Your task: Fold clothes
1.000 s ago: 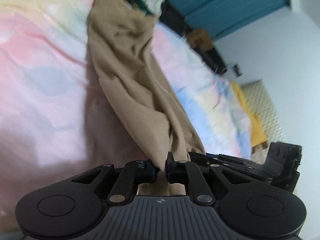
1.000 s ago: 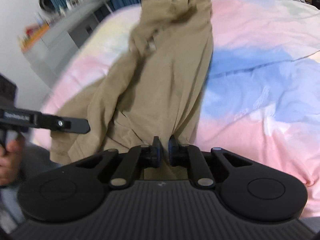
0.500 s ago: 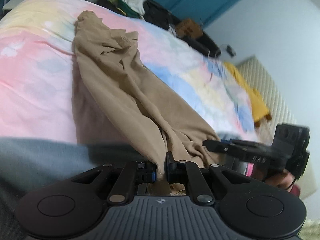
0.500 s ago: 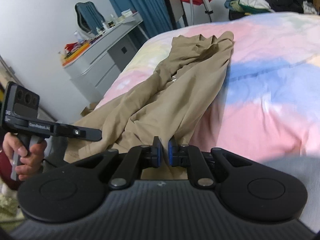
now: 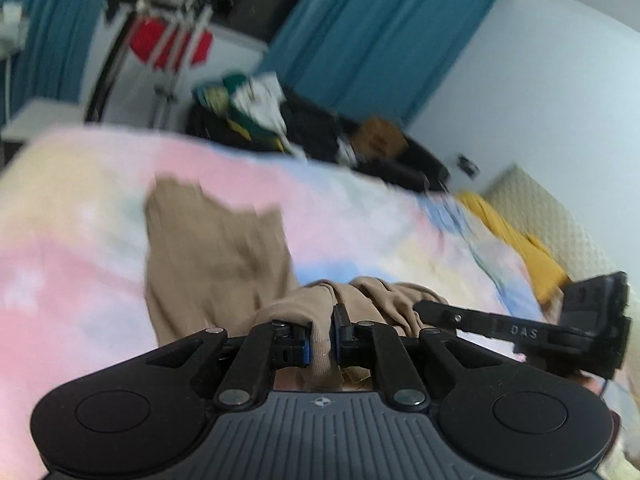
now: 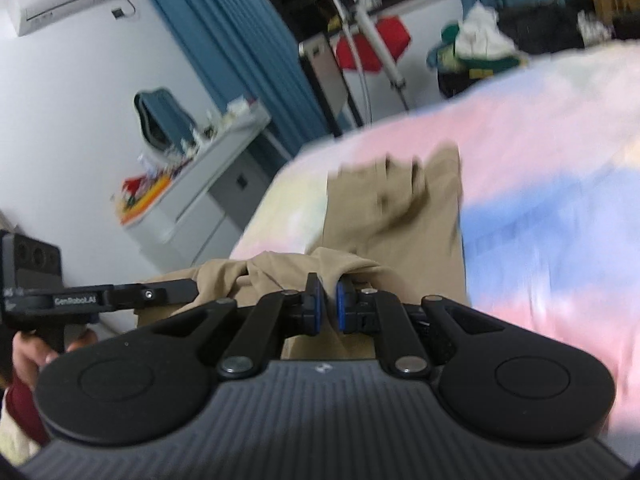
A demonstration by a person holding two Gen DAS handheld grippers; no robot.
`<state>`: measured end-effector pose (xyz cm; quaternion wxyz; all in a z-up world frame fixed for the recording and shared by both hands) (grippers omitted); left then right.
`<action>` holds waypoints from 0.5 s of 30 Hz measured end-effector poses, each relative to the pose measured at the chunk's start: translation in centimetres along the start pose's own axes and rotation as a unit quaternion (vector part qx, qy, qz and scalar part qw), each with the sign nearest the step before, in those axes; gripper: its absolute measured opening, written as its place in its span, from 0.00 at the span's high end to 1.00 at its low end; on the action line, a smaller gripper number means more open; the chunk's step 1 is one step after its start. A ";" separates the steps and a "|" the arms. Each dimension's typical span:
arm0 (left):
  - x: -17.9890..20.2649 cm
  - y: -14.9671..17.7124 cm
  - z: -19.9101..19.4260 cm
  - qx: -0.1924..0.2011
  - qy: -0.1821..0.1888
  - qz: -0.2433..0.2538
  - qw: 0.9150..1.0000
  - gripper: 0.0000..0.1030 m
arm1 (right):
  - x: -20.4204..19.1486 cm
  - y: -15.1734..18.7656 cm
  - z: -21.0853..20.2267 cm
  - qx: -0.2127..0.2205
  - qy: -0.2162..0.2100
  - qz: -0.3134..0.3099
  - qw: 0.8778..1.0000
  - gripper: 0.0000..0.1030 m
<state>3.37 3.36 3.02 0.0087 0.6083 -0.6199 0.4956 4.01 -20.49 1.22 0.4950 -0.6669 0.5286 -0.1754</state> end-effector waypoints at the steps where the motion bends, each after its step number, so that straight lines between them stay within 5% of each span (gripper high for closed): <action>1: 0.0 -1.4 0.9 0.013 -0.004 0.003 1.000 0.89 | 0.6 -1.1 1.3 0.005 0.008 -0.003 1.000 0.89; 8: -2.2 -7.6 8.6 0.058 -0.064 0.032 0.996 0.89 | 4.9 -5.3 10.2 0.012 0.063 -0.027 0.998 0.89; 15: -8.8 -8.0 17.7 0.036 -0.122 0.019 0.992 0.88 | 9.0 -2.7 18.8 -0.028 0.089 -0.041 0.995 0.89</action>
Point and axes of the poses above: each gripper's, at about its wrist camera, not at the fingertips, and z roughly the way its jaws point, x to its right, y to its underside, the point moved 10 cm from there along z, roughly the way its jaws point, and after that the axes turned 15 degrees about -z, right-handed, at the moved point
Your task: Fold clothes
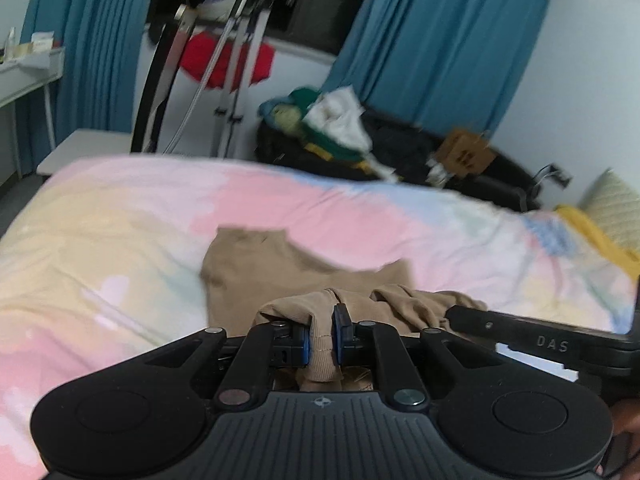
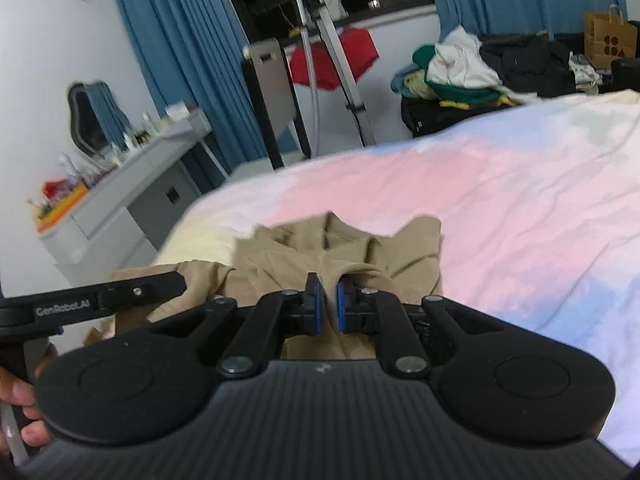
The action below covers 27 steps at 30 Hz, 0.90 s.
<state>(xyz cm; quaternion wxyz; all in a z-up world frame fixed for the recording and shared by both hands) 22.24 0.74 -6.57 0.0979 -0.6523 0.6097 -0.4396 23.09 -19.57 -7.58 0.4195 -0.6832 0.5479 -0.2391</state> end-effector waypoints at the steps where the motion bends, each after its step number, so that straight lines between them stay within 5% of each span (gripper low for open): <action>1: -0.4 0.4 1.2 -0.005 -0.009 0.002 1.000 0.88 | 0.1 0.6 1.0 -0.007 0.002 -0.002 1.000 0.89; 7: -2.0 2.6 5.7 -0.027 -0.038 0.024 0.999 0.87 | 1.2 3.6 5.4 -0.048 0.014 -0.006 0.999 0.88; 13: -2.2 2.7 5.1 -0.018 -0.034 0.008 0.999 0.81 | 1.8 3.5 5.4 -0.051 0.004 0.019 0.999 0.85; 15: -2.0 2.7 4.3 -0.013 -0.034 0.004 0.999 0.52 | 1.7 3.5 4.8 -0.050 -0.003 0.029 0.998 0.78; 18: -1.5 2.9 2.1 0.004 -0.040 0.006 0.999 0.27 | 1.3 3.4 3.5 -0.038 -0.009 0.035 0.999 0.54; 20: -1.2 3.1 0.2 0.018 -0.045 0.008 0.999 0.21 | 0.9 3.3 2.1 -0.023 -0.012 0.035 0.999 0.43; 23: -1.3 3.7 -2.9 0.026 -0.033 -0.023 0.999 0.20 | 0.6 3.3 -0.2 -0.007 -0.011 0.048 0.999 0.42; 27: -1.3 5.5 -6.0 -0.024 0.049 -0.120 0.991 0.20 | 0.6 3.6 -3.5 0.002 -0.025 0.096 0.995 0.41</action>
Point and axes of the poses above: each gripper's, at about its wrist camera, not at the fingertips, and z roughly the way its jaws point, x to its right, y to its underside, the point moved 10 cm from there along z, roughly the way its jaws point, and after that the axes turned 15 degrees about -z, right-handed, at the moved point
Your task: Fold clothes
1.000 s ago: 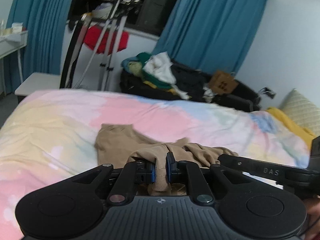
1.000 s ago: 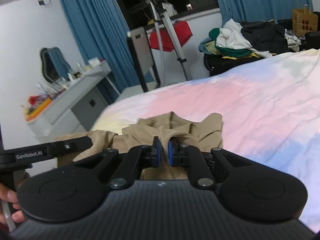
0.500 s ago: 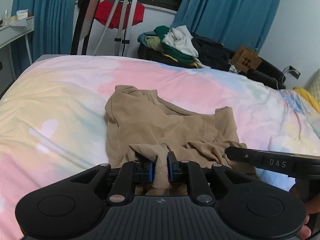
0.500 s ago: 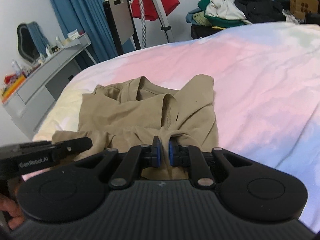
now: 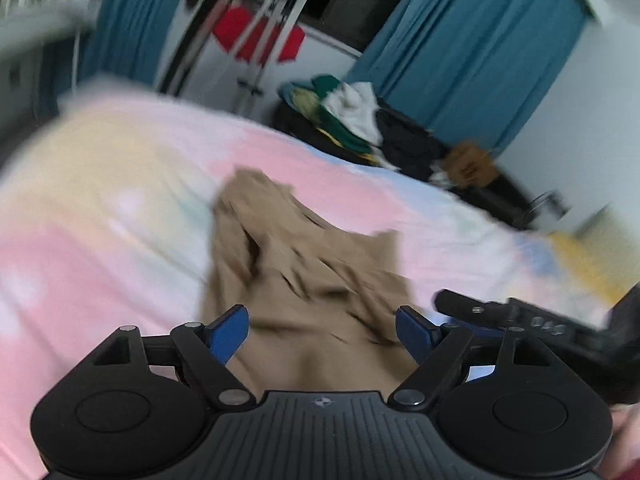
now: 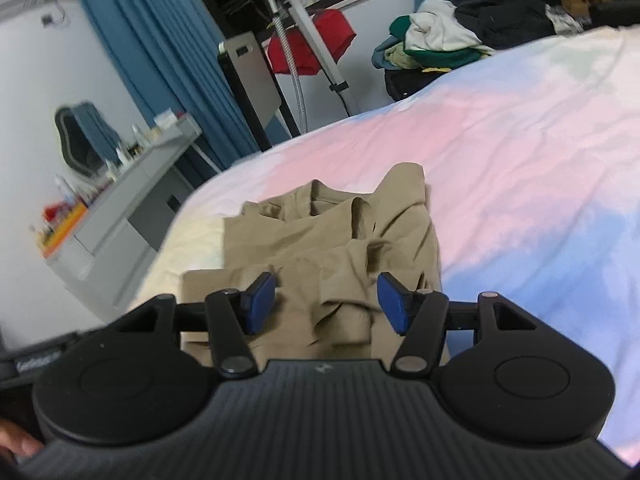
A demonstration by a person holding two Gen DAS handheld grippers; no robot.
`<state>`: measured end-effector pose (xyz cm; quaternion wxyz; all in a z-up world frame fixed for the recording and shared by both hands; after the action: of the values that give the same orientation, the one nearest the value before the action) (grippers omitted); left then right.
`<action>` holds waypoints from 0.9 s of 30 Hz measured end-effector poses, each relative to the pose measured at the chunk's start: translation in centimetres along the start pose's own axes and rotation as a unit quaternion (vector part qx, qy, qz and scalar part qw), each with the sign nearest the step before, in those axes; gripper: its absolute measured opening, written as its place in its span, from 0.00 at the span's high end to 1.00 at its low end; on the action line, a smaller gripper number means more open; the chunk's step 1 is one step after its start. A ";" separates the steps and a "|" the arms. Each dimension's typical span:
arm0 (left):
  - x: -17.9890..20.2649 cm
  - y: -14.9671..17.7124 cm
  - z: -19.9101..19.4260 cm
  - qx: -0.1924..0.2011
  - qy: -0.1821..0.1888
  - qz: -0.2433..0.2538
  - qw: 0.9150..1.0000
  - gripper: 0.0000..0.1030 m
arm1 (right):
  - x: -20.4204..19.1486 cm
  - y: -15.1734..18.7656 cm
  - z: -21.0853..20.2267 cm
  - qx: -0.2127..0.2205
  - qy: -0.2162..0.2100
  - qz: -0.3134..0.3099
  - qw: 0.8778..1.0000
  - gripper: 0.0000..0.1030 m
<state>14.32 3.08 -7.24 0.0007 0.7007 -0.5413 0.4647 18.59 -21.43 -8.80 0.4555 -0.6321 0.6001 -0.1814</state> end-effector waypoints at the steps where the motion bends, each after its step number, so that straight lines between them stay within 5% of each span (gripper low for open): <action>1: -0.1 0.5 -0.4 -0.010 0.011 -0.020 1.000 0.19 | 0.0 0.1 -0.7 -0.002 -0.005 0.014 1.000 0.41; 6: -0.8 4.7 -0.7 -0.094 0.047 -0.108 0.989 0.18 | -0.1 2.2 -2.7 -0.037 -0.068 0.118 0.990 0.41; 11: -3.0 8.1 2.0 -0.166 0.044 -0.211 0.962 0.18 | -0.8 7.1 -1.9 -0.112 -0.144 0.246 0.952 0.41; 17: -7.0 7.7 4.9 -0.111 0.034 -0.324 0.939 0.24 | 0.2 11.6 0.9 -0.167 -0.134 0.348 0.913 0.41; 23: -8.4 6.7 5.7 -0.056 0.025 -0.354 0.933 0.52 | 3.2 11.8 1.4 -0.107 -0.092 0.396 0.907 0.42; 27: -8.1 6.4 5.1 -0.035 0.029 -0.340 0.939 0.75 | 3.3 10.3 0.7 -0.066 -0.086 0.366 0.924 0.56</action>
<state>12.94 3.99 -18.69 0.1985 0.8289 -0.2862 0.4377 13.72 -22.84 -18.36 0.4976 -0.4103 0.7585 0.0932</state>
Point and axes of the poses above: each gripper's, at about its wrist camera, not at the fingertips, and z roughly the way its jaws point, x to its right, y to its underside, the point moved 10 cm from there along z, roughly the way its jaws point, and after that the axes turned 15 degrees about -z, right-handed, at the moved point
